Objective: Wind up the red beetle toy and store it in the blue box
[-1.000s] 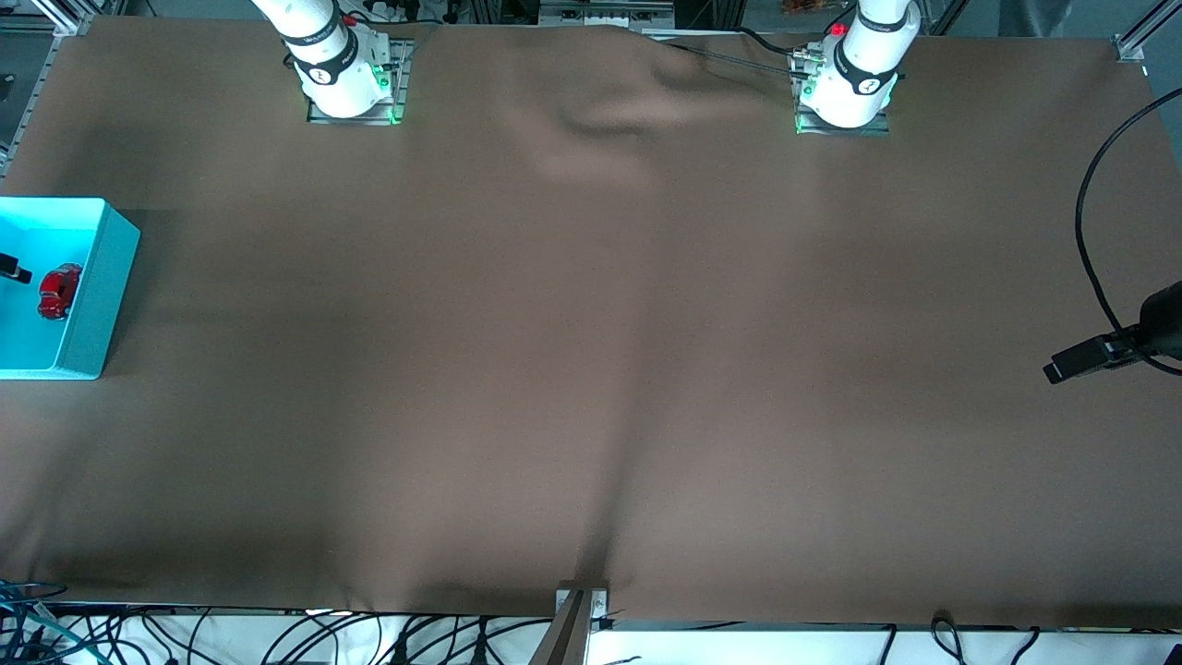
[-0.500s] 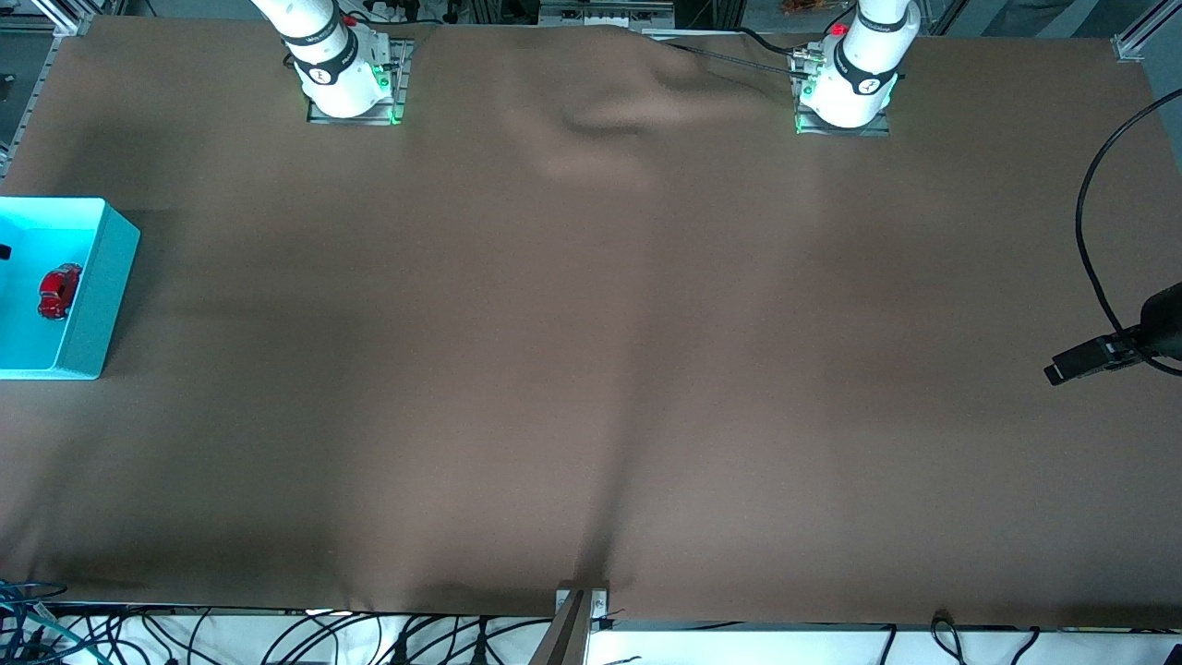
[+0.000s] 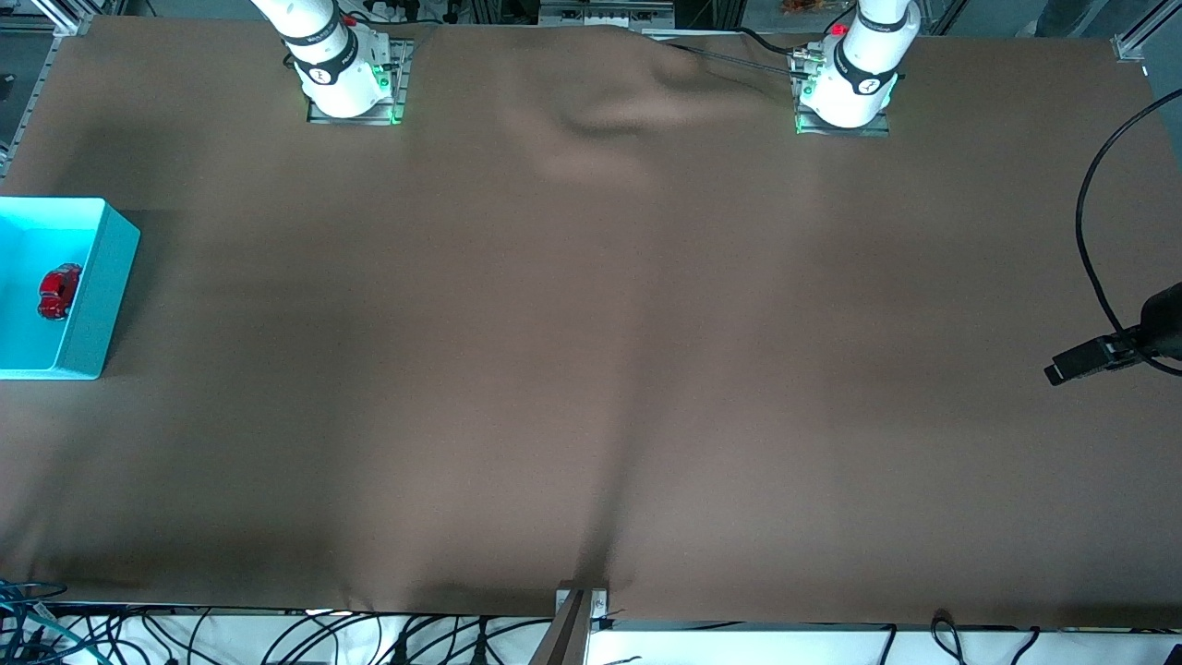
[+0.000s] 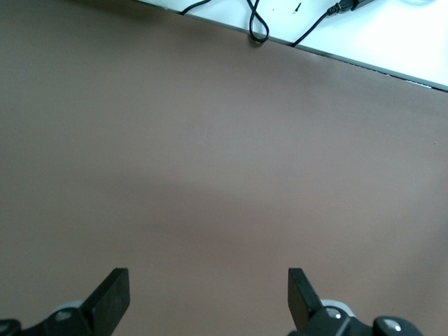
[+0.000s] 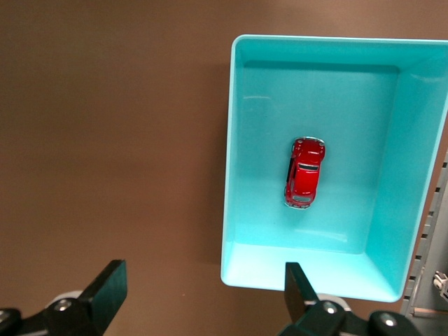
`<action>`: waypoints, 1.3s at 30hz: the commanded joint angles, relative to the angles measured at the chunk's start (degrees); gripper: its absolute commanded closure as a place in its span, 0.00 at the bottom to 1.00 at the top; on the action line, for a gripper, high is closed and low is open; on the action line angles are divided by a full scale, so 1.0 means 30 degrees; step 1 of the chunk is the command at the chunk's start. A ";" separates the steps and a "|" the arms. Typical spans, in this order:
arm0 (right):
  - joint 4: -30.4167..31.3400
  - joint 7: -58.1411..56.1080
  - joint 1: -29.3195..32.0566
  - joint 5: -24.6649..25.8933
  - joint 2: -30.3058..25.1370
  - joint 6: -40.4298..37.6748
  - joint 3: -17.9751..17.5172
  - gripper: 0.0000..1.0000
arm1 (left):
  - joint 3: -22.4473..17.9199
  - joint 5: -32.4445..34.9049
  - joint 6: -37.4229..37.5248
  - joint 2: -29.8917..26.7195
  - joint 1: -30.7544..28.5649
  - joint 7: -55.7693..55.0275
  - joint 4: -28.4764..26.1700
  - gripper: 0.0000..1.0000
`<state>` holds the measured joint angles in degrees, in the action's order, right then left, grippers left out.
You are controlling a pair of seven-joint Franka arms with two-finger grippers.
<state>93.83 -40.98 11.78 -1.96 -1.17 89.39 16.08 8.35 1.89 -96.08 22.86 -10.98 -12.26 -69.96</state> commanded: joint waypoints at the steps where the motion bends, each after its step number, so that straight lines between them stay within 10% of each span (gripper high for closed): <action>1: 0.0190 0.2873 -0.0499 0.0625 -0.0782 -0.0586 -0.1198 0.00 | -0.0057 0.0248 0.0004 0.0056 0.0084 0.0309 0.0236 0.00; 39: 0.0628 1.2281 -0.0967 0.0830 -0.0871 -0.0470 -0.7763 0.00 | -0.0057 0.0248 0.0004 0.0056 0.0055 0.0309 0.0236 0.00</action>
<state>94.51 -5.77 9.95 -0.81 -4.04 87.25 -7.15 8.35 1.89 -96.08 22.86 -10.98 -12.26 -69.97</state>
